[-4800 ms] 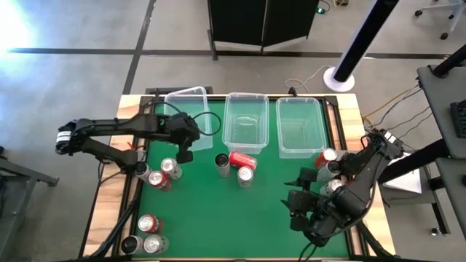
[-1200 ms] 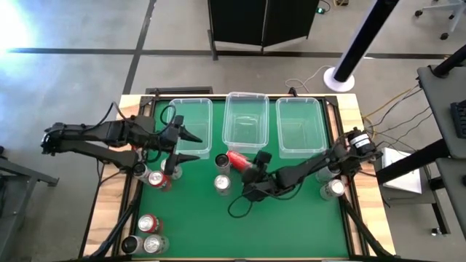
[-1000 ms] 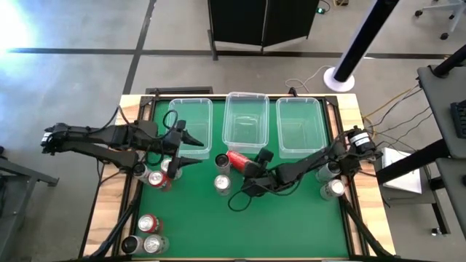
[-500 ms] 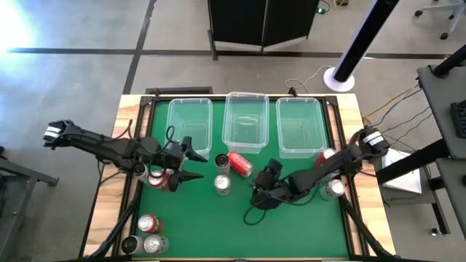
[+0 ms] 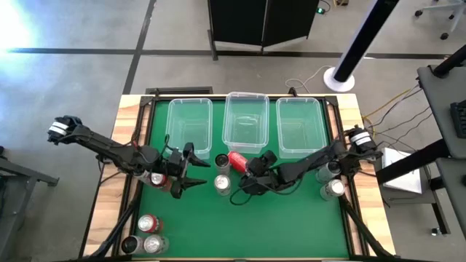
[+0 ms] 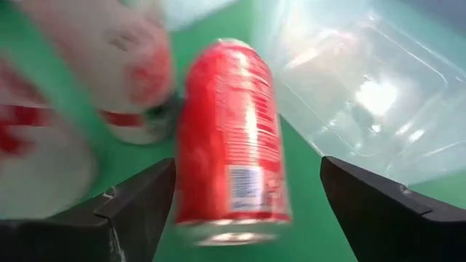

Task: Sort soda cans
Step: Put the top middle orange soda can into the right transparent bin

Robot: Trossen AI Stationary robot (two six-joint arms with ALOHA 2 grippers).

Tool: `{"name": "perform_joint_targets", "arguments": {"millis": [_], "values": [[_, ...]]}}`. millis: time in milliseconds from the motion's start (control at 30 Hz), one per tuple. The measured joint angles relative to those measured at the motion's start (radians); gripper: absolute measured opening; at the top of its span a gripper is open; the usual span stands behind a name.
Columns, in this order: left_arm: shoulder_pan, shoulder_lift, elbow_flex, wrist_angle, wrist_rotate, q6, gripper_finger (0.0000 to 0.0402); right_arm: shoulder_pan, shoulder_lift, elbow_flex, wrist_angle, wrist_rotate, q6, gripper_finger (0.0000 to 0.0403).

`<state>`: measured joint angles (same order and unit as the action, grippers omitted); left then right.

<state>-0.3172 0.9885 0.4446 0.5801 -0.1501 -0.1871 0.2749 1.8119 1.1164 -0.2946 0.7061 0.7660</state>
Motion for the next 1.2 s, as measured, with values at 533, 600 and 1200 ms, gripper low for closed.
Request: {"name": "perform_joint_targets", "arguments": {"millis": [533, 600, 1200], "values": [[-0.018, 0.044, 0.014, 0.012, 0.000, 0.009, 0.0259, 0.074, 0.045, 0.013, -0.025, -0.116, 0.037, 0.0285], [-0.018, 0.044, 0.014, -0.002, 0.000, 0.010, 0.0259, 0.101, 0.020, 0.019, -0.076, -0.182, 0.055, 0.0290], [-0.032, 0.002, 0.013, 0.001, 0.002, -0.009, 0.0259, 0.290, -0.239, 0.020, -0.418, -0.379, 0.174, 0.0338]]}}
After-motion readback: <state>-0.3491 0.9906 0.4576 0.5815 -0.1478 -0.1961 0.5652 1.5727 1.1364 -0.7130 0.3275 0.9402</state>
